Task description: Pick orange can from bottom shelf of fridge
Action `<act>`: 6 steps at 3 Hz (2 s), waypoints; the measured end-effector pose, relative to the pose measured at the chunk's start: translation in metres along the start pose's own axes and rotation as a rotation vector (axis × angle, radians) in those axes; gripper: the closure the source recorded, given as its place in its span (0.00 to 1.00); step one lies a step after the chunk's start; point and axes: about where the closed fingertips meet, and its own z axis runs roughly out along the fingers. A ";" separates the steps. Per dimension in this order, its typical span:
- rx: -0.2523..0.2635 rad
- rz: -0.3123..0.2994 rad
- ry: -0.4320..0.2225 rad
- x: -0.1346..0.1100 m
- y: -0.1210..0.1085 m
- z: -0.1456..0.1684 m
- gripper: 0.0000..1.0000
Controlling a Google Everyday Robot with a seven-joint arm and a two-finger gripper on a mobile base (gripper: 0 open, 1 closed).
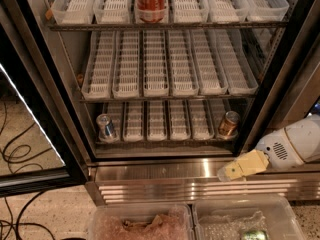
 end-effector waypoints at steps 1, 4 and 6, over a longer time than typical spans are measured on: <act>0.000 0.000 0.000 0.000 0.000 0.000 0.00; -0.533 0.298 -0.349 0.011 0.021 0.027 0.00; -0.572 0.321 -0.381 0.005 0.024 0.022 0.00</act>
Offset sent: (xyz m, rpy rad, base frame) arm -0.0064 0.0073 0.0014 0.5497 0.1074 0.0271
